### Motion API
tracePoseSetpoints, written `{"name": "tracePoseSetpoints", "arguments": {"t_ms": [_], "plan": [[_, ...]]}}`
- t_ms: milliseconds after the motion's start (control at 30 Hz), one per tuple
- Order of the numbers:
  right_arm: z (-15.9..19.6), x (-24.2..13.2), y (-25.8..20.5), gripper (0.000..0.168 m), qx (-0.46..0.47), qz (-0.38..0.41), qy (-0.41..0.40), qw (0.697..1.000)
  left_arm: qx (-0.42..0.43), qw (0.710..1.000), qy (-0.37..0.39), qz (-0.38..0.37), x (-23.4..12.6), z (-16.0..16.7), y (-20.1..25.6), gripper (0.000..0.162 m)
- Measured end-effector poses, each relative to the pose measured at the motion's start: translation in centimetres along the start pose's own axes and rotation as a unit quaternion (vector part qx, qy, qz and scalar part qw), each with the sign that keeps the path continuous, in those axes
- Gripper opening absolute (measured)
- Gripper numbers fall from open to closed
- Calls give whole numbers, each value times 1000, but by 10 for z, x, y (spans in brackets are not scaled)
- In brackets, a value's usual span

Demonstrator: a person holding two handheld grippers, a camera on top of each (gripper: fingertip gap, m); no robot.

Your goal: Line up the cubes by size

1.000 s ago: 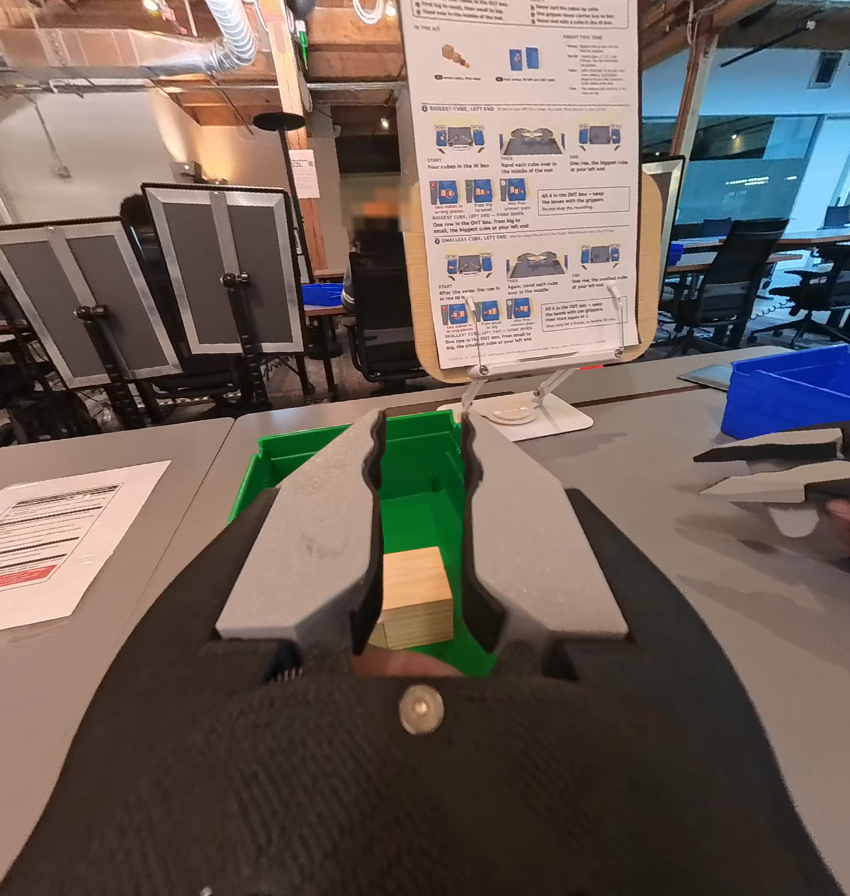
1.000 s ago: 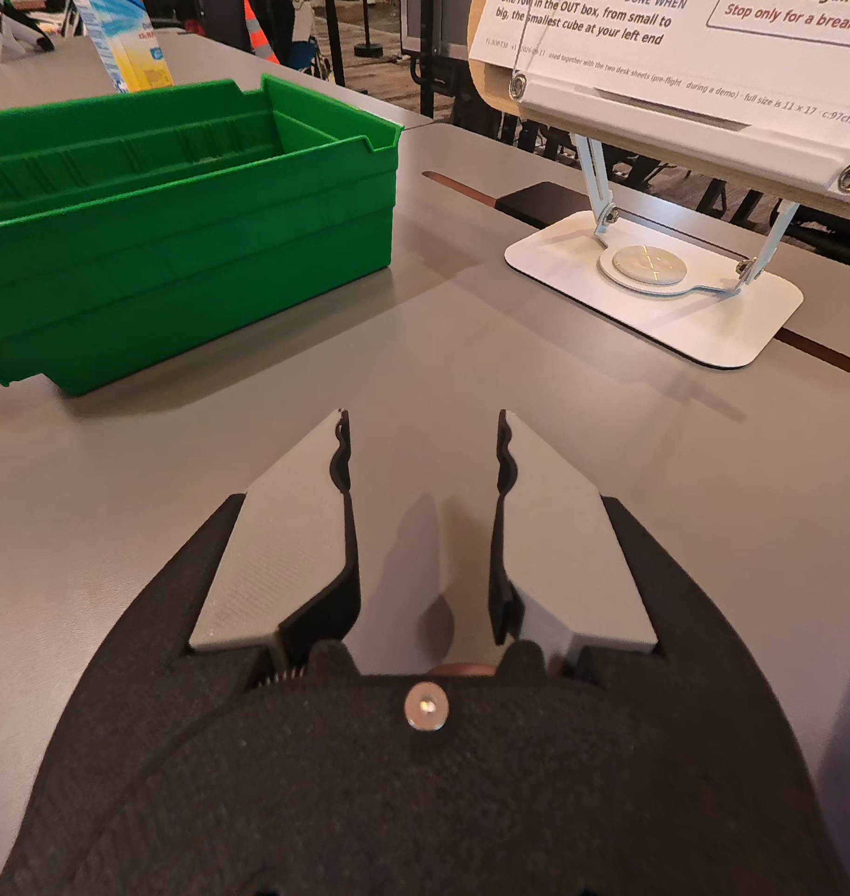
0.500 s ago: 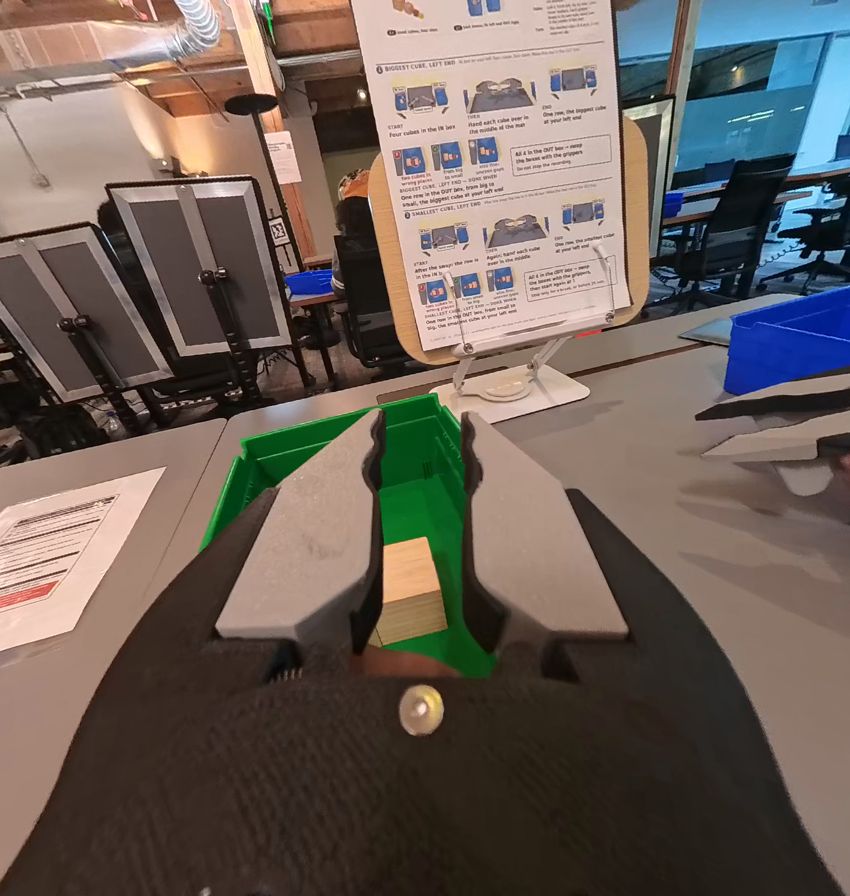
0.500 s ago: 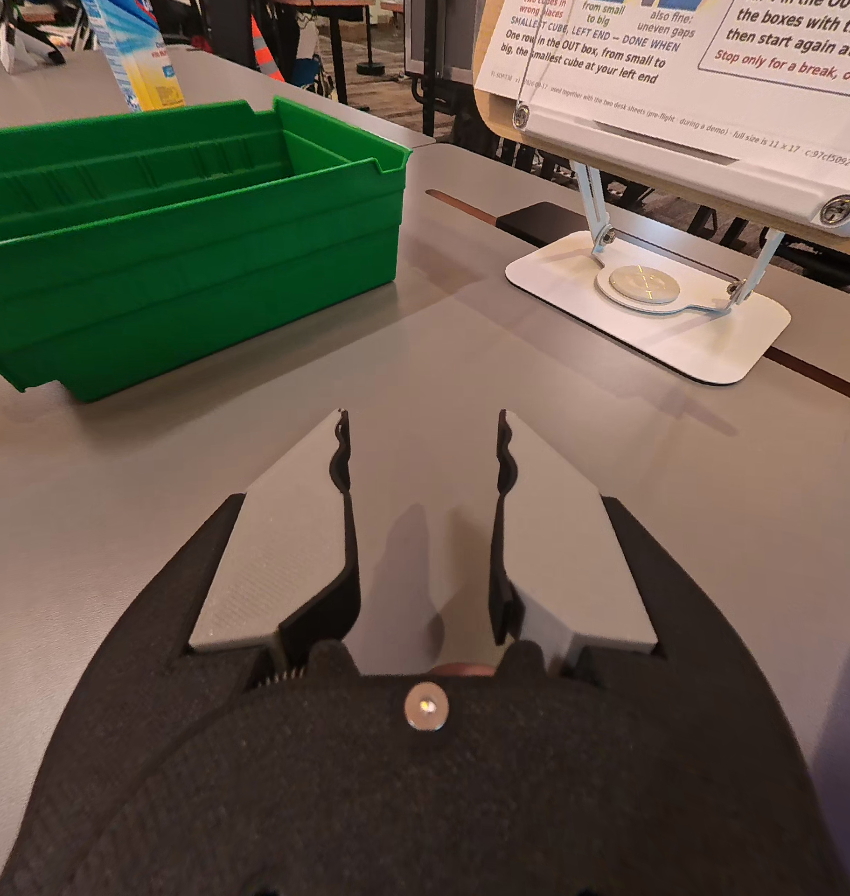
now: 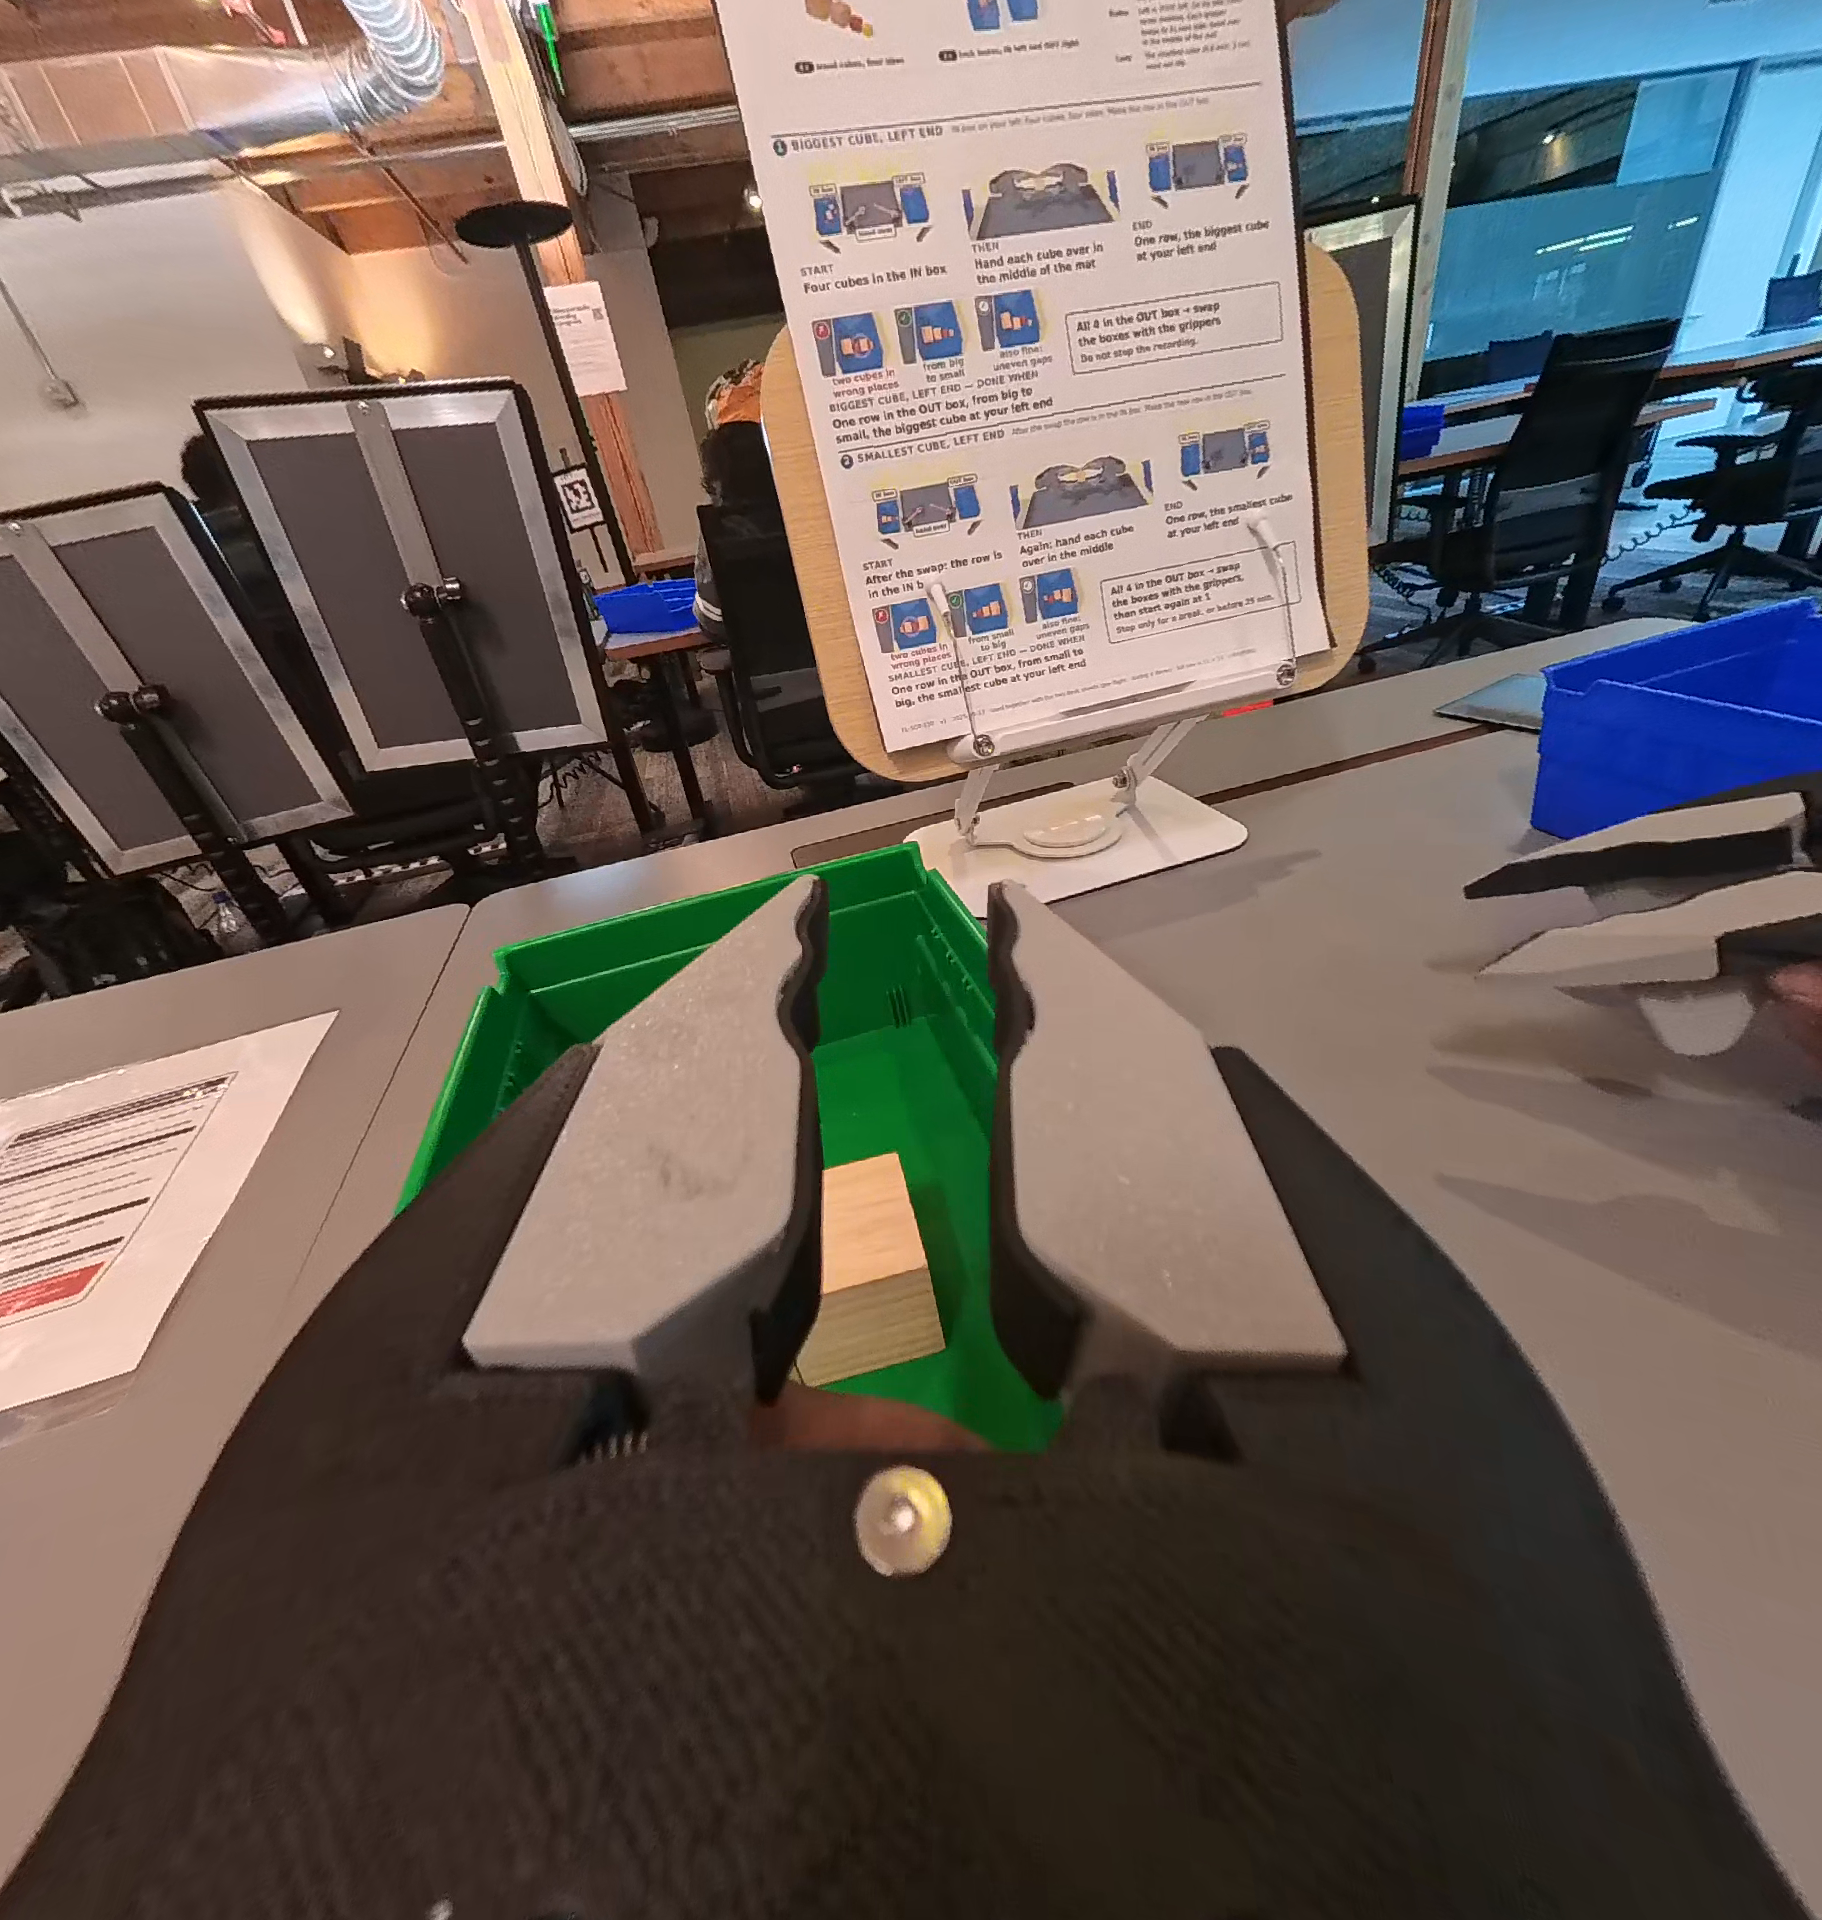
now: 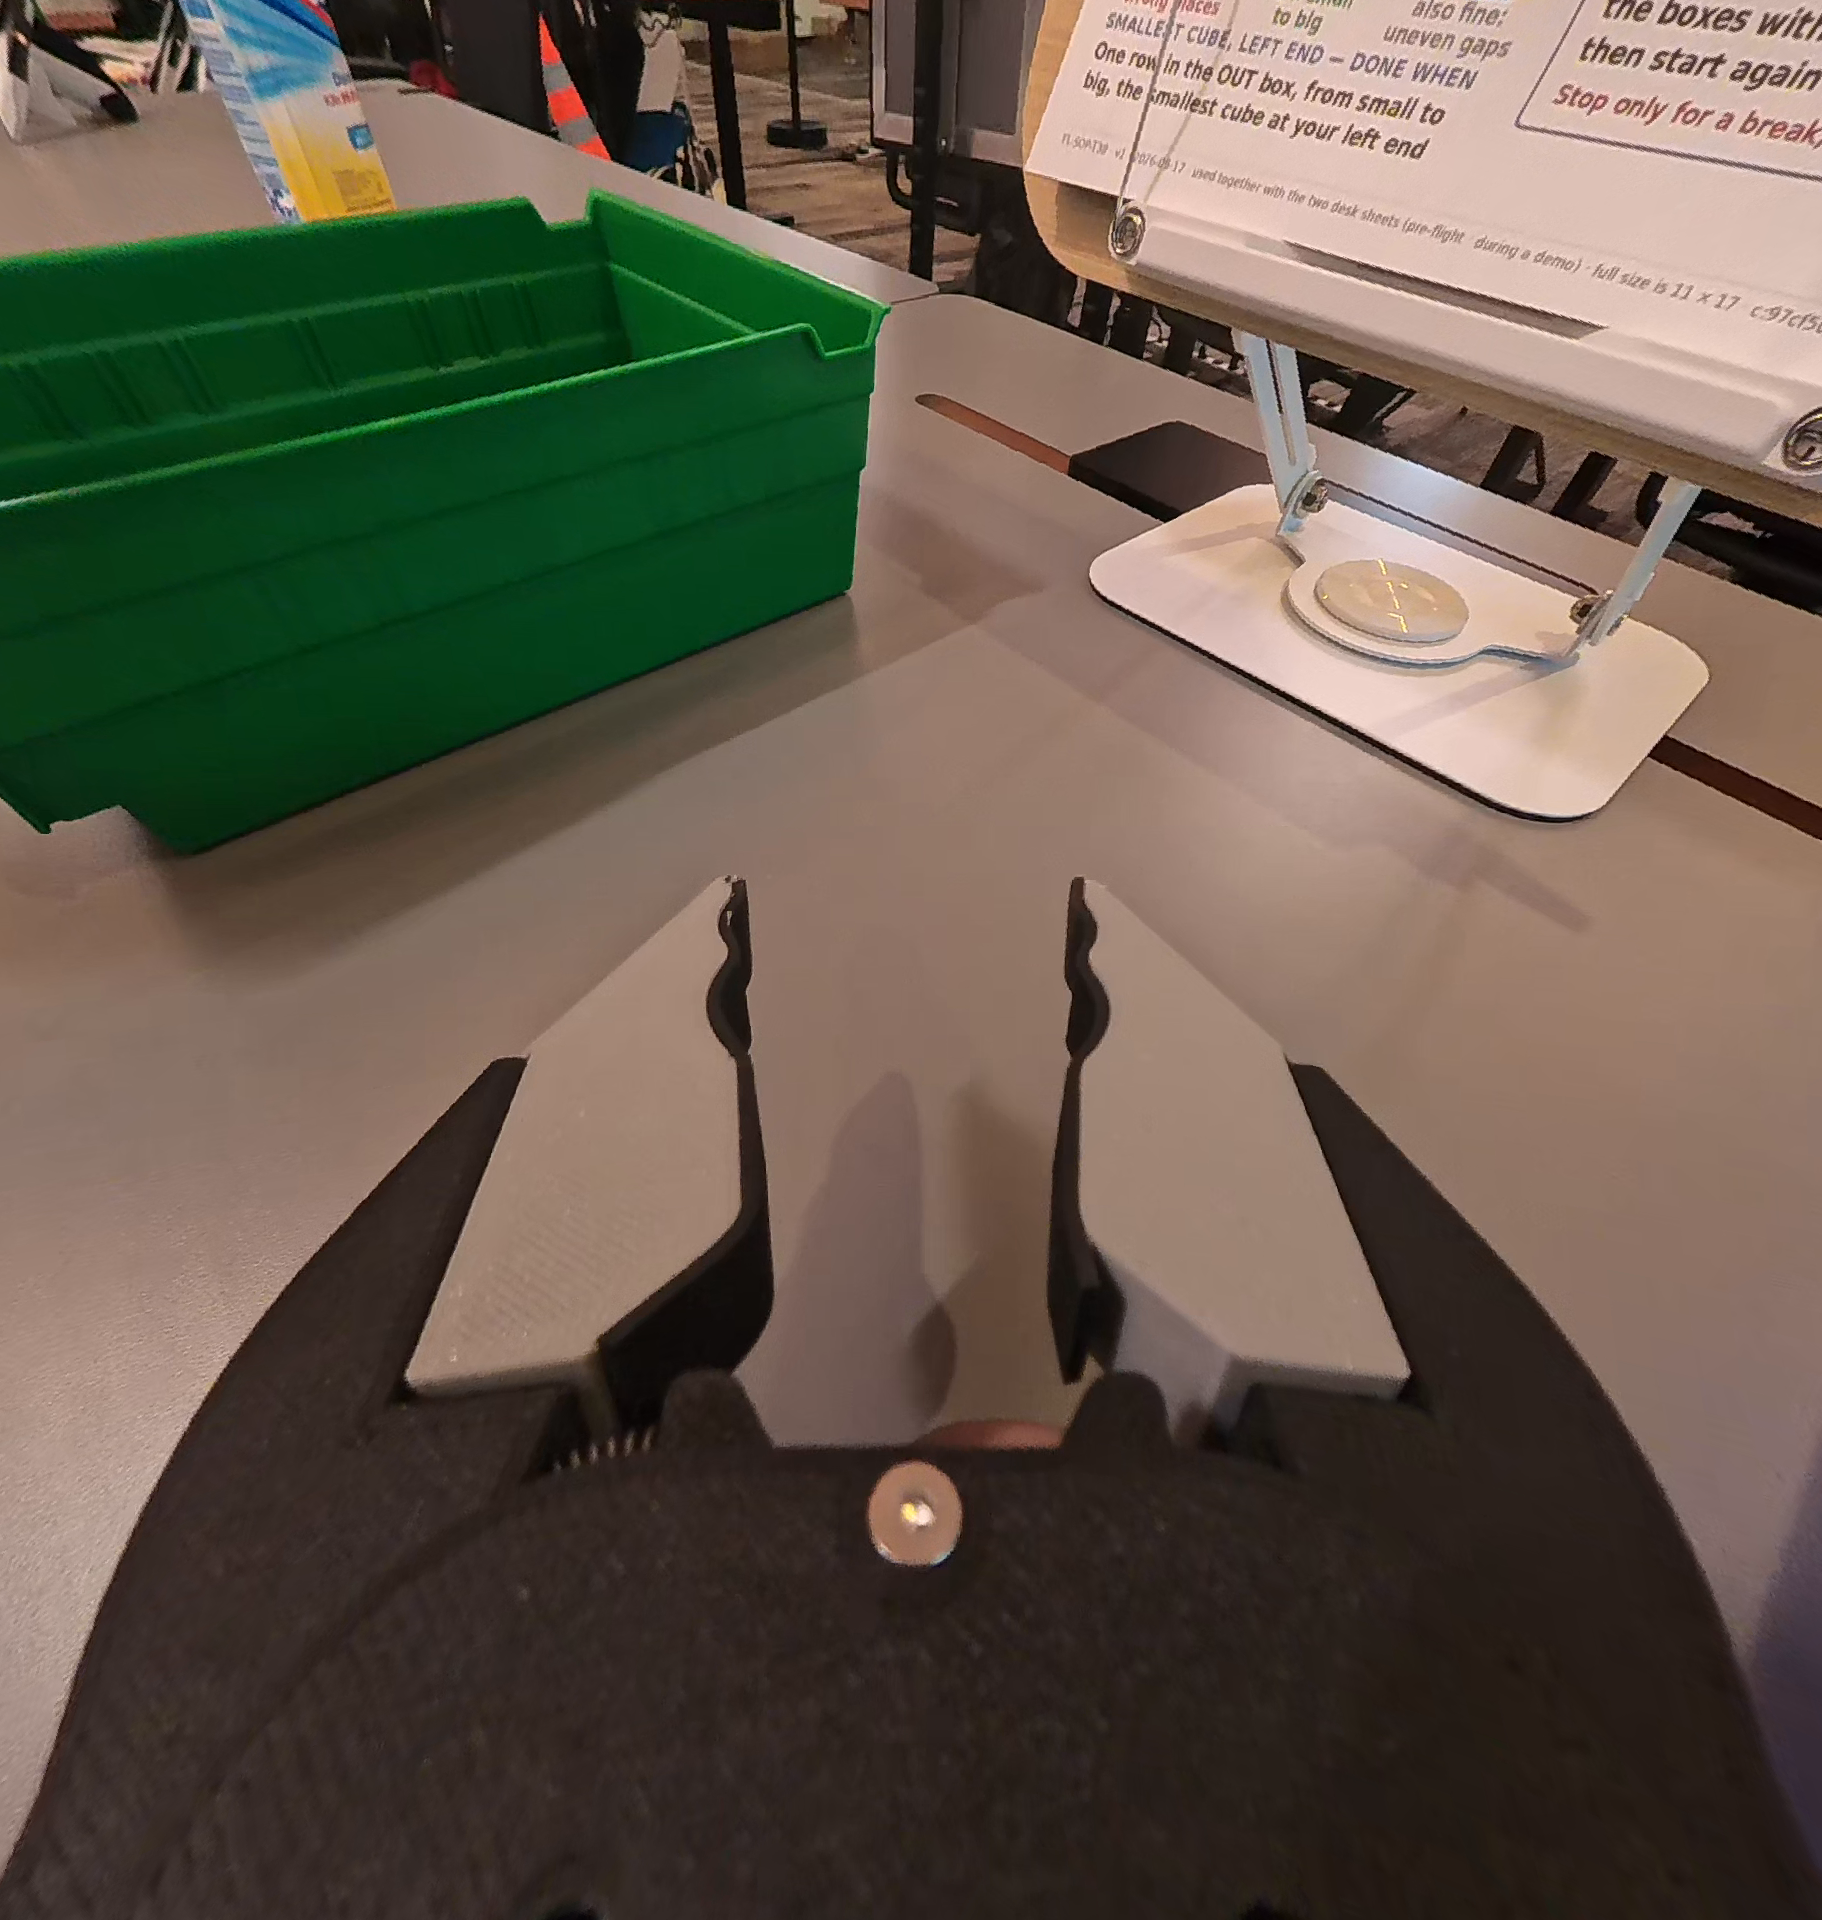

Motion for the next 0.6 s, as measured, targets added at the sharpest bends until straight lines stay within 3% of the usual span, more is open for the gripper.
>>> {"name": "tracePoseSetpoints", "arguments": {"t_ms": [600], "plan": [[1,1,-1,59,-2,-2,-3,1000,2,1000,1,-1,-1,-1,-1,28]]}}
Point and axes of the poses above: each gripper's, where its closed fingertips meet, x out along the fingers, z out of its underside, y = z × x across the jaws, the point moved 3 cm from there along -x, back along the fingers, and after that the axes turned 1 degree about -y, right-handed, at the moved point
